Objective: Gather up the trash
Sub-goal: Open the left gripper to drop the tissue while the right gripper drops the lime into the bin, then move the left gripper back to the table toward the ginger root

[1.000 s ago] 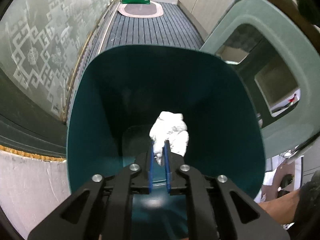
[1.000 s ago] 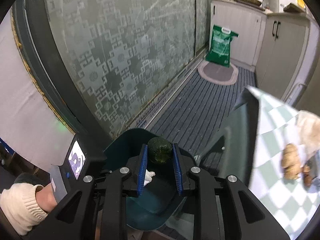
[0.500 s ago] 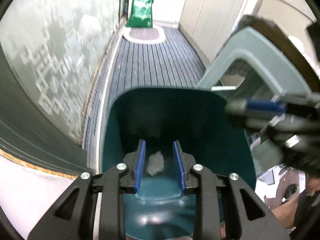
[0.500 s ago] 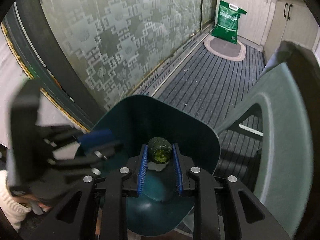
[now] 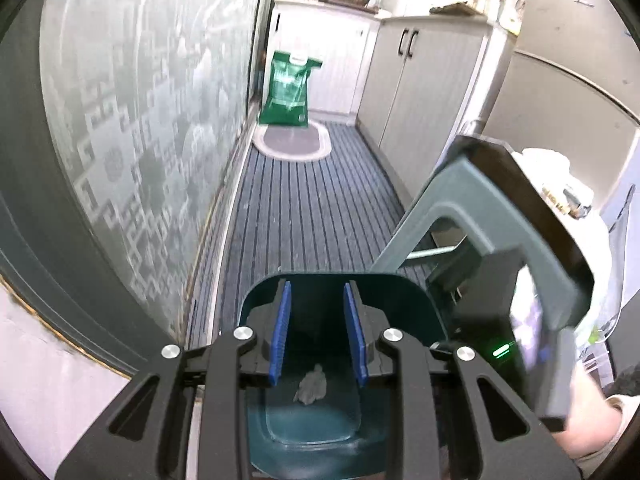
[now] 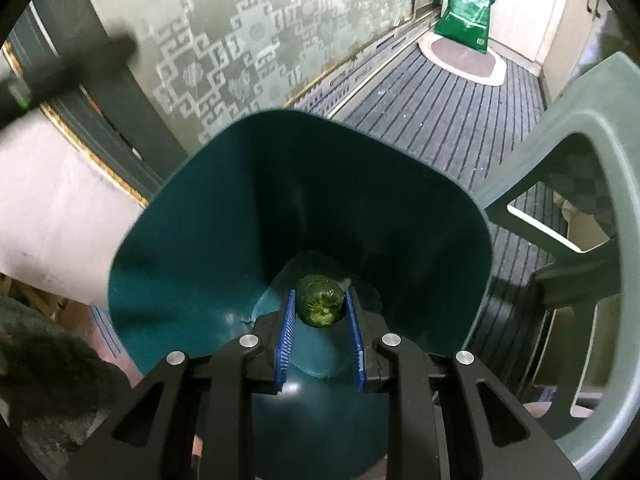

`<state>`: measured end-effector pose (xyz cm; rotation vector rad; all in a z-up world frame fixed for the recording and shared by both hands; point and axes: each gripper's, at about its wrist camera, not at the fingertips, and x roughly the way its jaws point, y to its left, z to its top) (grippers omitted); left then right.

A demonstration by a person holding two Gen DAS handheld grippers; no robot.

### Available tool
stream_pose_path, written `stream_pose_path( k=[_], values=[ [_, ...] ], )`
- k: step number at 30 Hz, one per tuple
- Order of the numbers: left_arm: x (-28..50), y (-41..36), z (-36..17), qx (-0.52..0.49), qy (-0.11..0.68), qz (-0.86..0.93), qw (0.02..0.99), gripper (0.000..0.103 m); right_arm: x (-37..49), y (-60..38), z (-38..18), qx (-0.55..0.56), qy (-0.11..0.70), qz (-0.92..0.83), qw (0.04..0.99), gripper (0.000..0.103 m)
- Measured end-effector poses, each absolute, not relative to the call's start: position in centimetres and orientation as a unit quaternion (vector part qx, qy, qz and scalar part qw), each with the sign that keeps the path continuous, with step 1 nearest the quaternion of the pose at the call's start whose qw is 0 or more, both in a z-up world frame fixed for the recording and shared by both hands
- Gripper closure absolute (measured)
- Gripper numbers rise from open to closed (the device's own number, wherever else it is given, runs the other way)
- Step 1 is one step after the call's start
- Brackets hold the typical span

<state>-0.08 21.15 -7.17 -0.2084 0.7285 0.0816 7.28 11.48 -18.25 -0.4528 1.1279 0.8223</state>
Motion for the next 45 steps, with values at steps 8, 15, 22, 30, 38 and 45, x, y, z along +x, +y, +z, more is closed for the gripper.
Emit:
stream_pose_path(
  k=[8,15,22,30,38,45],
  values=[
    [-1.0,20.2,-3.8,-0.097,0.305,0.033,0.947,0.071,6.6,11.5,-20.3,-0.234,0.527,0.371,0.728,0.076],
    [-1.5,19.7,-1.5,-0.106,0.278,0.036,0.954,0.062,6.2,10.9,-19.9,-0.232,0.522,0.381,0.727,0.064],
    [-2.2,18.7,1.5,-0.106,0.234,0.035,0.966,0.062,5.5,10.1,-17.1,-0.213,0.499,0.398,0.740,0.062],
    [-2.3,18.3,4.1,-0.110,0.199,0.034,0.973,0.054,3.7,8.7,-10.3,-0.186,0.436,0.436,0.765,0.062],
    [-1.1,16.2,4.7,-0.102,0.192,0.024,0.976,0.049,2.9,4.8,-3.4,-0.162,0.371,0.439,0.802,0.060],
    [0.8,12.8,4.8,-0.081,0.199,-0.006,0.977,0.045,4.4,-0.4,0.2,-0.140,0.339,0.404,0.838,0.054]
  ],
)
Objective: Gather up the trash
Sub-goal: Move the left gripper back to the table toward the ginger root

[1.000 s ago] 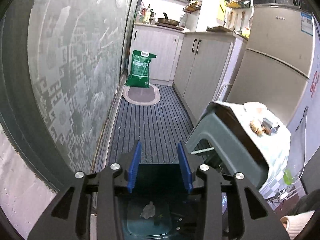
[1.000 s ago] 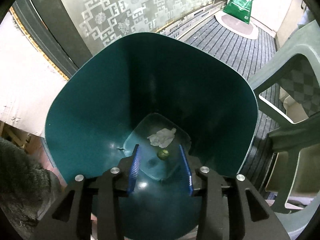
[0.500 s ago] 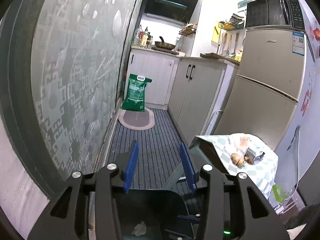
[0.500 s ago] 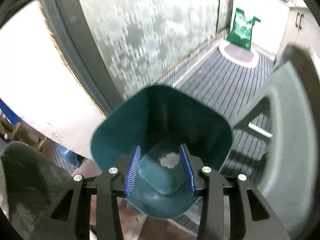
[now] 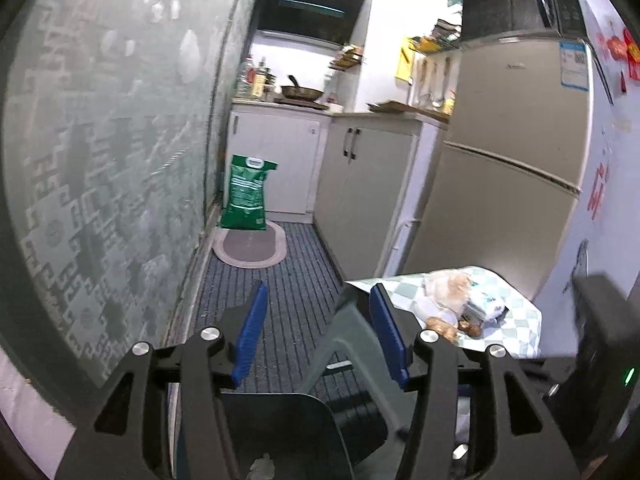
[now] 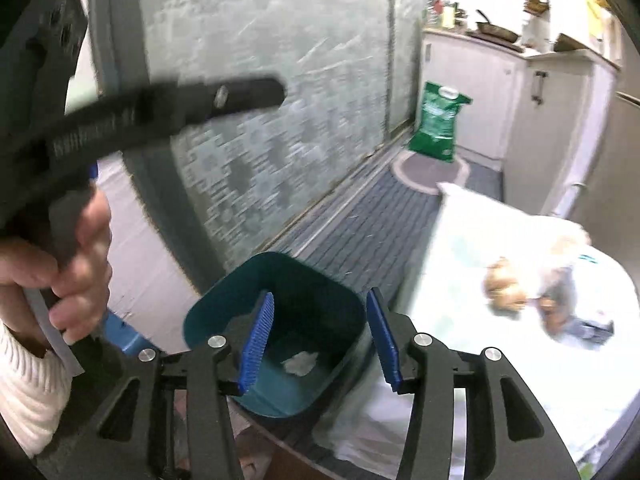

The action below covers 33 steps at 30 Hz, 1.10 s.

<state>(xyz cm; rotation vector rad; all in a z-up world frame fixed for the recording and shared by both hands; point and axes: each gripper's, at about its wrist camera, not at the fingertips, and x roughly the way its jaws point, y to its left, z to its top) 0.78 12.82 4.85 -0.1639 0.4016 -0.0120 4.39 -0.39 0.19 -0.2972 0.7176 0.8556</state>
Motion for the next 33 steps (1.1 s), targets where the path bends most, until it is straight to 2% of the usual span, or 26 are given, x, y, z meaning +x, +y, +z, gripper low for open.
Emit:
stream_pose_path(
  k=[5,19,33],
  values=[
    [2.3,10.3,4.1,-0.058,0.212,-0.026,0.975,0.039,6.5,-4.9,1.2,-0.116,0.333,0.369,0.860,0.052],
    [6.8,2.9,0.7,0.013,0.288,-0.089,0.953,0.031,9.8,-15.1,0.3,-0.055,0.337,0.298,0.891,0.043],
    [10.9,-1.5,-2.5,0.079,0.364,-0.119,0.920,0.026,10.7,-19.1,-1.3,-0.021,0.352,0.298,0.887,0.034]
  ],
)
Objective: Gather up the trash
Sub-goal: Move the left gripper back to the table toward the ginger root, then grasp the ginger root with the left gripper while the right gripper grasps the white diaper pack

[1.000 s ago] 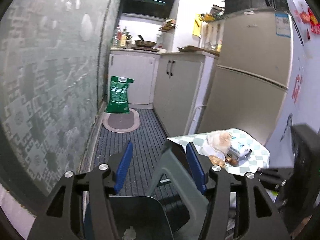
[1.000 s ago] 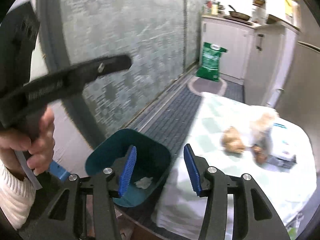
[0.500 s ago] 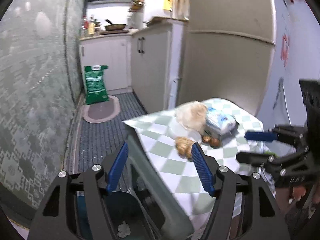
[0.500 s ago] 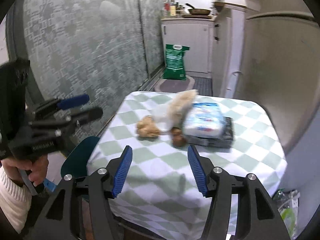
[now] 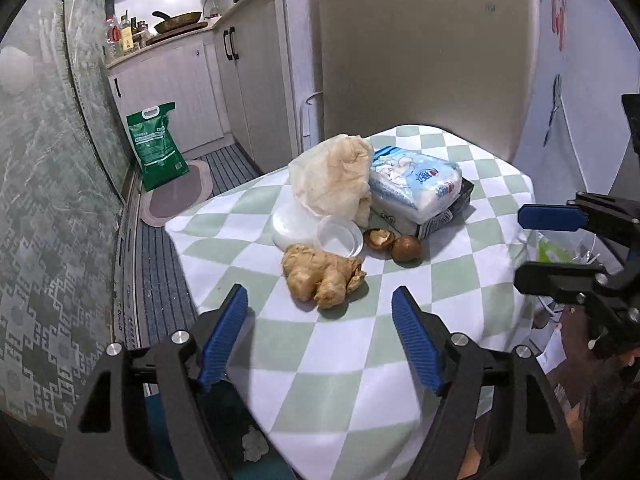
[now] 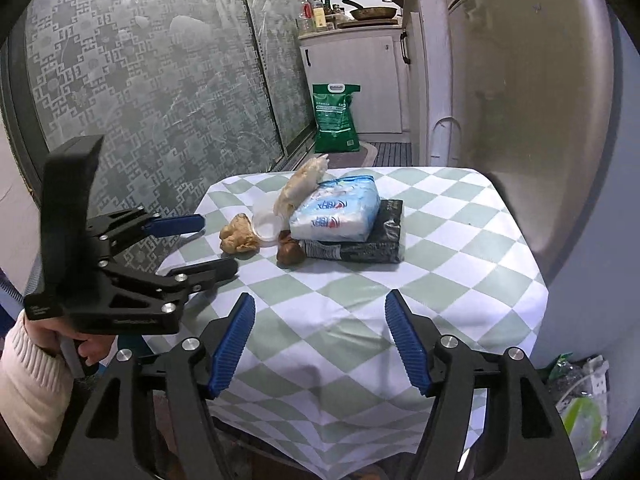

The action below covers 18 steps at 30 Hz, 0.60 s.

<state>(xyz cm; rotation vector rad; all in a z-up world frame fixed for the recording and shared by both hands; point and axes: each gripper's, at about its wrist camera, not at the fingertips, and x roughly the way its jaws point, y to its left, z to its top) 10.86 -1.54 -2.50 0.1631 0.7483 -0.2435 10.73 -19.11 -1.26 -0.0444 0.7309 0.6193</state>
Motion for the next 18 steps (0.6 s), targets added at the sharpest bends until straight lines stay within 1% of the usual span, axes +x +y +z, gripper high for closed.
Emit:
stream_pose_path(
  k=[4,6,10,11,13,18],
  values=[
    [11.9,-1.6,-2.5,0.071,0.372,-0.119,0.918,0.027,10.7,-19.6,-1.5,-0.019,0.352,0.301,0.886,0.031],
    [12.3,-1.6,-2.5,0.071,0.373,-0.116,0.918,0.033,10.6,-19.9,-1.5,-0.019,0.344,0.299,0.890,0.031],
    [12.8,-2.2,-2.8,0.077,0.375,-0.118,0.916,0.040,10.6,-20.4,-1.6,-0.015,0.343,0.300,0.890,0.029],
    [12.9,-2.3,-2.8,0.075,0.376,-0.120,0.916,0.044,10.6,-20.6,-1.6,-0.015,0.343,0.300,0.890,0.028],
    [12.9,-2.3,-2.9,0.071,0.378,-0.122,0.915,0.055,10.5,-20.8,-1.5,-0.014,0.340,0.302,0.891,0.028],
    [12.6,-2.1,-2.9,0.056,0.376,-0.122,0.917,0.056,10.6,-20.4,-1.2,-0.017,0.333,0.300,0.894,0.027]
  ],
)
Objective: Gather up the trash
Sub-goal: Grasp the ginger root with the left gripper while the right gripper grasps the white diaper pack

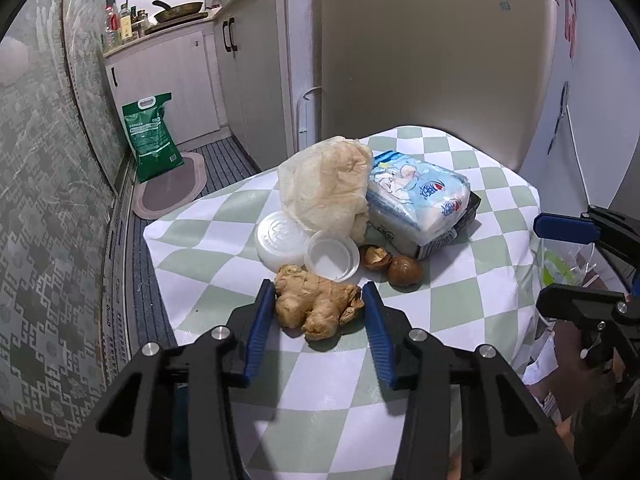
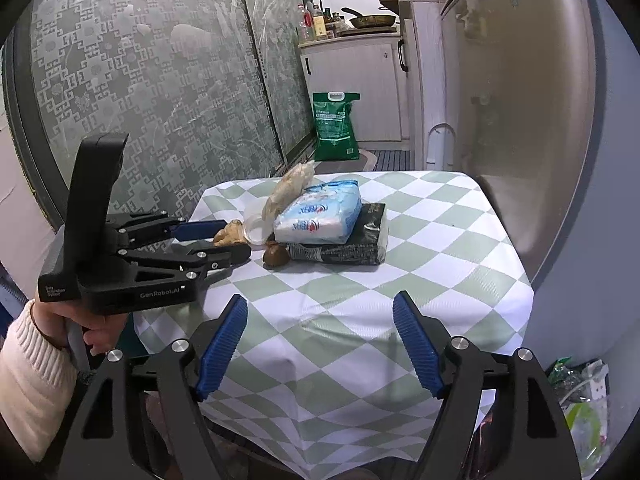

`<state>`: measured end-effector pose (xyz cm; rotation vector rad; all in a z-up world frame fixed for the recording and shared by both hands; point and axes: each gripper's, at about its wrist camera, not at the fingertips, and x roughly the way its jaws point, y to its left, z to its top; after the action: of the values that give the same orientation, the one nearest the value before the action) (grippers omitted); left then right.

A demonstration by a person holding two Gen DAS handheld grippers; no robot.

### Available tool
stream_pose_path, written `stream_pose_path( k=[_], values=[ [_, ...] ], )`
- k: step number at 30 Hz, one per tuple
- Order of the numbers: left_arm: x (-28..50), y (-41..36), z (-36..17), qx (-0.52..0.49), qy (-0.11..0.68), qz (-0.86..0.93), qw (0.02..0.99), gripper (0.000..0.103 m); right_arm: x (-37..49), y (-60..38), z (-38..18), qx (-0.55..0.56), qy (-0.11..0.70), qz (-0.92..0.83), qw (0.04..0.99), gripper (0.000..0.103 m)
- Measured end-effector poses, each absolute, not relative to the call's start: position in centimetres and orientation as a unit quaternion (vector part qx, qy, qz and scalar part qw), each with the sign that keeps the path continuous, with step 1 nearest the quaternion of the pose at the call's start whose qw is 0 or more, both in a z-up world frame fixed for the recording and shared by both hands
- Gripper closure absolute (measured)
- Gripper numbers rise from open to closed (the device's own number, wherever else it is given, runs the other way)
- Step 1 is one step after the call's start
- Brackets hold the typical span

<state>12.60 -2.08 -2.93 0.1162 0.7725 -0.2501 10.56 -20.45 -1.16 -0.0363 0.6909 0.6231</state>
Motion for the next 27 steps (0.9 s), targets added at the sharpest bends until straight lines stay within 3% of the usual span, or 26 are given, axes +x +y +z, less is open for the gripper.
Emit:
stream_pose_path(
  k=[13,27],
  values=[
    [10.5,0.2,-1.6,-0.036,0.340,-0.119,0.932,0.056,12.3,-17.8,-0.8,-0.045,0.324,0.270,0.905,0.021],
    [9.1,2.6,-1.1,-0.066,0.328,-0.124,0.934,0.056,15.2,-14.6,-1.5,-0.070,0.322,0.235,0.914,0.018]
  ],
)
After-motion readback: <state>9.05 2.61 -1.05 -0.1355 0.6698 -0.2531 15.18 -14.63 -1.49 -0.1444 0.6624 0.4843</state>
